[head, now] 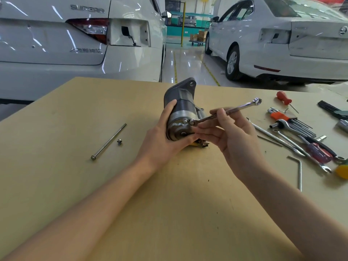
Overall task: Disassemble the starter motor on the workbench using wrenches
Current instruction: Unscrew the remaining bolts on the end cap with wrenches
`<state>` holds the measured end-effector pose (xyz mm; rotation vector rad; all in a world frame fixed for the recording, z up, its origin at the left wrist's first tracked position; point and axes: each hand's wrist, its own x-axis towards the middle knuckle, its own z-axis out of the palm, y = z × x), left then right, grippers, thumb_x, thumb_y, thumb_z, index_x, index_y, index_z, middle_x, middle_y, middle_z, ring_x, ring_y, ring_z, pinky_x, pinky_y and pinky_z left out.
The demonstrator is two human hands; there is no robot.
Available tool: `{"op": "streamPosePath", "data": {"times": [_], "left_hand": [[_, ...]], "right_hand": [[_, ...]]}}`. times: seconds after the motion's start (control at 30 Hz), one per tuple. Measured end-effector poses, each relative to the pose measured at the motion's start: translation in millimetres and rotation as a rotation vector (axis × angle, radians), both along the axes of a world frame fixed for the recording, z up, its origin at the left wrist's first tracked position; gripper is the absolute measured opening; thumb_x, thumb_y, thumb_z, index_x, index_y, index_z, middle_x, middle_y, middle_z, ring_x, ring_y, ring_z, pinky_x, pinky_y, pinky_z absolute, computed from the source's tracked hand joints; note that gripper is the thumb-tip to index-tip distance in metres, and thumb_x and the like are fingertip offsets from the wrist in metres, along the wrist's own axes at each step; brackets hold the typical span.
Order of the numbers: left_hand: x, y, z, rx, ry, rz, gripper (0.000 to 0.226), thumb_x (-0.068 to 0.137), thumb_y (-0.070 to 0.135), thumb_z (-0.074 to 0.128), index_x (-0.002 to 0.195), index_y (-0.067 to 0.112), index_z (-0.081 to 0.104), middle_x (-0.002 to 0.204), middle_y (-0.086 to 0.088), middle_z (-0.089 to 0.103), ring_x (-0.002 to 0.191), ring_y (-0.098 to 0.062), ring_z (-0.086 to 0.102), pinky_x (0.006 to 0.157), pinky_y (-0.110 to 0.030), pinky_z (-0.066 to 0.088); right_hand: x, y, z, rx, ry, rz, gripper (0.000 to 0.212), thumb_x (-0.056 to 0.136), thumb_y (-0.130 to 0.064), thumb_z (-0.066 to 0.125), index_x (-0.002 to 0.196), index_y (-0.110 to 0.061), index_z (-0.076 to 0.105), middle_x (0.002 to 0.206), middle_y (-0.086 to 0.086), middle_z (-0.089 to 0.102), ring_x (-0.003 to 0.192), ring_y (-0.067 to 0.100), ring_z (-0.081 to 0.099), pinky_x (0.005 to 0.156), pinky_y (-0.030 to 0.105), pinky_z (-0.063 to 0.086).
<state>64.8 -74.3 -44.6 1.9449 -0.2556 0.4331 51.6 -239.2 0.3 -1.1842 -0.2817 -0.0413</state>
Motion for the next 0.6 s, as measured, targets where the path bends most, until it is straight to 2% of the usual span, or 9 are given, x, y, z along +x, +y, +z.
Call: {"op": "streamPosePath", "data": {"times": [0.07, 0.13, 0.23, 0.27, 0.37, 0.4, 0.43, 0.53, 0.6], "left_hand": [[-0.3, -0.2, -0.3, -0.01, 0.02, 0.003, 0.095, 0.066, 0.045, 0.083, 0.144, 0.049, 0.029, 0.102, 0.032, 0.061, 0.095, 0.013, 0.06, 0.082, -0.004, 0.044], [-0.1, -0.1, -0.4, -0.002, 0.028, 0.028, 0.094, 0.065, 0.045, 0.083, 0.142, 0.05, 0.03, 0.096, 0.039, 0.062, 0.093, 0.017, 0.059, 0.078, 0.001, 0.04], [1.4, 0.9, -1.4, 0.048, 0.053, 0.061, 0.08, 0.063, 0.049, 0.078, 0.133, 0.041, 0.042, 0.083, 0.043, 0.06, 0.082, 0.024, 0.055, 0.068, 0.004, 0.037], [2.1, 1.5, -2.1, 0.069, 0.063, 0.073, 0.069, 0.065, 0.047, 0.079, 0.124, 0.037, 0.047, 0.079, 0.036, 0.062, 0.078, 0.025, 0.054, 0.065, 0.004, 0.037], [4.3, 3.0, -4.7, 0.078, 0.094, 0.08, 0.051, 0.067, 0.042, 0.078, 0.108, 0.019, 0.058, 0.067, 0.029, 0.056, 0.067, 0.023, 0.053, 0.057, 0.002, 0.037], [4.4, 2.8, -4.3, 0.07, 0.087, 0.073, 0.055, 0.066, 0.043, 0.076, 0.108, 0.011, 0.061, 0.062, 0.029, 0.057, 0.066, 0.019, 0.055, 0.055, 0.001, 0.037], [3.8, 2.2, -3.2, 0.068, 0.077, 0.07, 0.06, 0.066, 0.046, 0.076, 0.112, 0.01, 0.061, 0.063, 0.029, 0.058, 0.069, 0.015, 0.058, 0.055, 0.0, 0.037], [1.7, 0.0, -1.0, 0.05, 0.02, 0.062, 0.079, 0.065, 0.049, 0.081, 0.134, 0.036, 0.045, 0.082, 0.032, 0.063, 0.084, 0.015, 0.06, 0.069, 0.003, 0.038], [1.3, -0.5, -1.4, 0.02, 0.011, 0.04, 0.092, 0.066, 0.045, 0.084, 0.142, 0.046, 0.032, 0.099, 0.029, 0.064, 0.091, 0.016, 0.06, 0.076, 0.003, 0.038]], "right_hand": [[2.6, 1.9, 8.9, -0.27, -0.202, -0.103, 0.015, 0.1, -0.01, 0.045, 0.088, -0.011, 0.055, 0.063, 0.008, 0.067, 0.062, 0.024, 0.069, 0.059, 0.031, 0.056], [6.2, 7.8, 22.7, -0.654, -0.487, -0.175, 0.014, 0.099, -0.012, 0.048, 0.086, -0.013, 0.054, 0.06, 0.004, 0.061, 0.053, 0.014, 0.06, 0.053, 0.026, 0.05], [11.5, 25.0, 43.0, -1.084, -0.725, -0.158, 0.012, 0.094, -0.022, 0.056, 0.091, -0.014, 0.065, 0.059, -0.012, 0.054, 0.056, 0.0, 0.051, 0.055, 0.013, 0.039], [12.6, 31.3, 47.2, -1.193, -0.754, -0.122, 0.014, 0.094, -0.024, 0.057, 0.094, -0.016, 0.068, 0.065, -0.014, 0.058, 0.062, -0.001, 0.052, 0.06, 0.013, 0.042], [11.1, 38.9, 53.2, -1.472, -0.839, -0.017, 0.021, 0.096, -0.028, 0.053, 0.102, -0.02, 0.071, 0.086, -0.003, 0.07, 0.079, 0.013, 0.059, 0.074, 0.034, 0.049], [8.7, 37.5, 54.3, -1.433, -0.87, 0.026, 0.021, 0.096, -0.027, 0.053, 0.101, -0.018, 0.071, 0.085, -0.001, 0.07, 0.078, 0.015, 0.06, 0.073, 0.036, 0.049], [5.6, 34.7, 54.9, -1.292, -0.871, 0.064, 0.018, 0.095, -0.024, 0.055, 0.098, -0.015, 0.071, 0.08, 0.001, 0.069, 0.073, 0.016, 0.06, 0.07, 0.034, 0.049], [-3.5, 18.7, 52.2, -0.672, -0.702, 0.05, 0.015, 0.094, -0.014, 0.052, 0.086, -0.005, 0.062, 0.061, -0.003, 0.057, 0.055, 0.009, 0.052, 0.054, 0.022, 0.041], [-5.3, 9.5, 41.0, -0.427, -0.517, -0.061, 0.019, 0.098, -0.012, 0.046, 0.084, -0.003, 0.057, 0.056, 0.003, 0.049, 0.05, 0.015, 0.046, 0.046, 0.028, 0.036]]}}
